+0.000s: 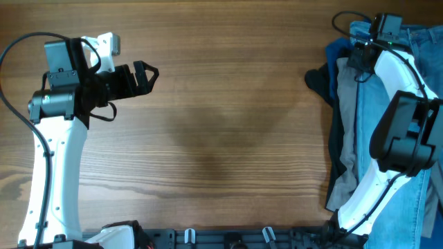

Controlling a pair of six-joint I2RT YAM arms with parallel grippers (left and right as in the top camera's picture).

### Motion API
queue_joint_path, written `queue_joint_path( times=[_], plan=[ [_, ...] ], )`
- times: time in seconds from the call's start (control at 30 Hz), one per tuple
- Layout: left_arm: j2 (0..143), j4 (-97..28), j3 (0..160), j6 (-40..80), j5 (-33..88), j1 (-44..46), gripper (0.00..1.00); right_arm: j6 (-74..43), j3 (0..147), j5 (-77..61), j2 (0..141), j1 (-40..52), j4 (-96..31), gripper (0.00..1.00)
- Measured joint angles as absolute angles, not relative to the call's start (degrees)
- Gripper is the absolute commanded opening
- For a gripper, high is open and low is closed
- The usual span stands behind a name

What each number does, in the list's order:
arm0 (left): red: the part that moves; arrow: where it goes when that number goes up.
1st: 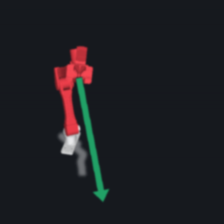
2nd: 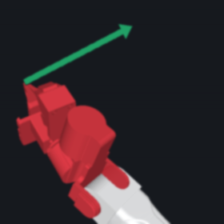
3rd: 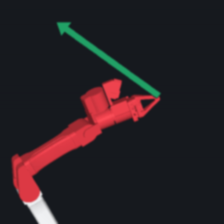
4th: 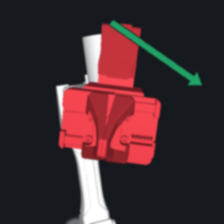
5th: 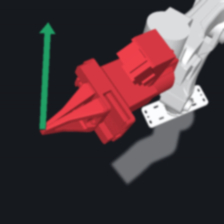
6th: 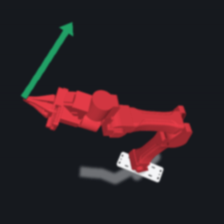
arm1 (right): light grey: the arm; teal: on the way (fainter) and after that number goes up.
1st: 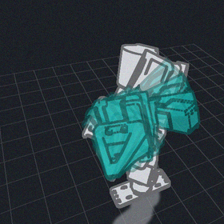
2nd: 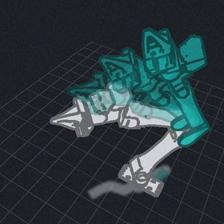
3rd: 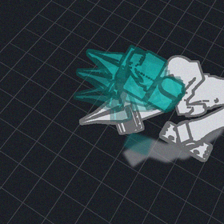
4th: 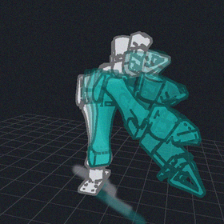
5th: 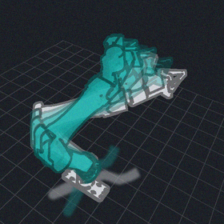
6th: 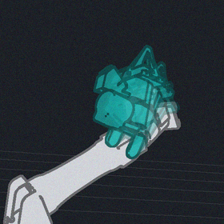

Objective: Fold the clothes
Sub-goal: 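Reach the right gripper to the pile and grasp the jeans waistband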

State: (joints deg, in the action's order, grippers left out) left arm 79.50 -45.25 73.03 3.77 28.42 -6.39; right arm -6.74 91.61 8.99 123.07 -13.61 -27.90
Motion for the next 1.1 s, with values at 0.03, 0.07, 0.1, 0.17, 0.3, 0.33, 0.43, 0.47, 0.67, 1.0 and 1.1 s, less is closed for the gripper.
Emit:
queue_joint_path(
  times=[0.03, 0.07, 0.1, 0.17, 0.3, 0.33, 0.43, 0.47, 0.67, 1.0, 1.1],
  plan=[
    [79.5, -45.25, 73.03, 3.77, 28.42, -6.42, 1.0, -6.74, 91.53, 8.97, 122.23, -13.74, -27.66, 0.38],
    [79.5, -45.25, 73.03, 3.77, 28.42, -6.39, 1.0, -6.74, 91.48, 8.95, 121.47, -13.82, -27.55, 0.44],
    [79.5, -45.25, 73.03, 3.77, 28.42, -6.39, 1.0, -7.25, 91.37, 8.6, 120.2, -14.15, -27.03, 0.04],
    [79.5, -45.23, 73.03, 3.77, 28.42, -6.39, 1.0, -7.29, 91.37, 7.44, 116.99, -14.79, -26.33, 0.04],
    [79.5, -45.25, 73.03, 3.77, 28.42, -6.39, 1.0, -7.64, 91.55, 4.73, 112.9, -15.44, -26.5, 0.32],
    [79.5, -45.28, 73.03, 3.75, 28.42, -6.39, 1.0, -7.64, 91.55, 4.08, 112.97, -15.44, -27.05, 0.49],
    [79.5, -45.25, 73.03, 3.77, 28.42, -6.39, 1.0, -7.53, 91.42, 0.32, 113.58, -15.42, -27.64, 0.5],
    [79.5, -45.25, 73.03, 3.77, 28.42, -6.39, 1.0, -7.46, 91.18, -0.97, 113.91, -15.35, -27.53, 0.55],
    [79.5, -45.28, 73.03, 3.77, 28.42, -6.39, 1.0, -7.44, 89.25, -1.43, 123.04, -14.87, -26.92, 0.46],
    [79.5, -46.76, 73.06, 3.77, 28.45, -6.39, 1.0, -7.6, 89.23, 0.08, 123.44, -14.94, -22.92, 0.45],
    [79.5, -46.81, 73.06, 3.75, 28.42, -6.39, 1.0, -7.66, 89.23, 0.01, 123.44, -15.11, -21.52, 0.16]
  ],
)
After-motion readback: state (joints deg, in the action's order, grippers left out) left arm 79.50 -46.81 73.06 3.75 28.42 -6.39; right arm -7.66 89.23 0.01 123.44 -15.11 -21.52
